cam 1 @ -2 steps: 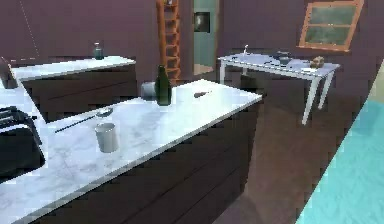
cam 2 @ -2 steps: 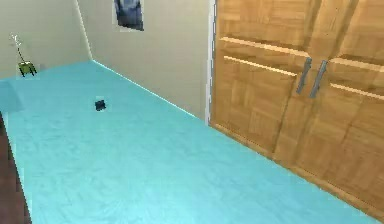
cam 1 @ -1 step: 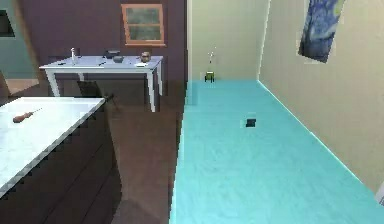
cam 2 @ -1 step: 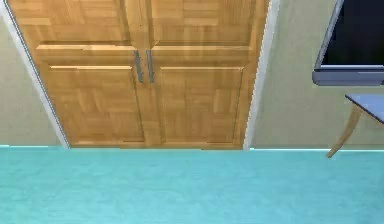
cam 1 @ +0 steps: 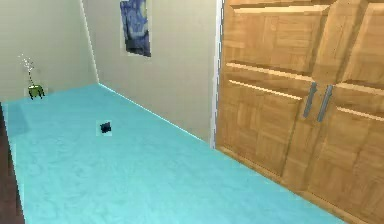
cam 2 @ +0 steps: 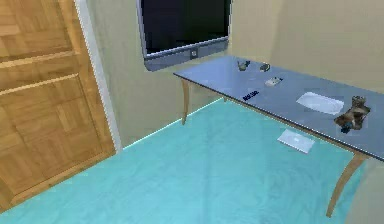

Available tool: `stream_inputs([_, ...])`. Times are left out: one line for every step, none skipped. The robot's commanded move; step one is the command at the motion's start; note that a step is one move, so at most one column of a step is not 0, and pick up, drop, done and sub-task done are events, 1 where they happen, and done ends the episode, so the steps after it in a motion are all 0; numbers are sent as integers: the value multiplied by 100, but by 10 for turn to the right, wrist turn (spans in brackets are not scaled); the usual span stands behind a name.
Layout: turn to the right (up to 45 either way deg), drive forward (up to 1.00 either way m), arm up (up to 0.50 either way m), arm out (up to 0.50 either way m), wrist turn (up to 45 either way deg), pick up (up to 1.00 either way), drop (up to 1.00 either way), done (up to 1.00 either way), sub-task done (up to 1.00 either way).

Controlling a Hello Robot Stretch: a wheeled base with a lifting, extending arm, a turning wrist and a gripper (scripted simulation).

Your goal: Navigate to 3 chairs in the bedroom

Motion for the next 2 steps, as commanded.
stream_inputs([390, 0, 0, 0, 0, 0, 0, 0, 0])
stream_inputs([0, 10, 0, 0, 0, 0, 0, 0, 0])
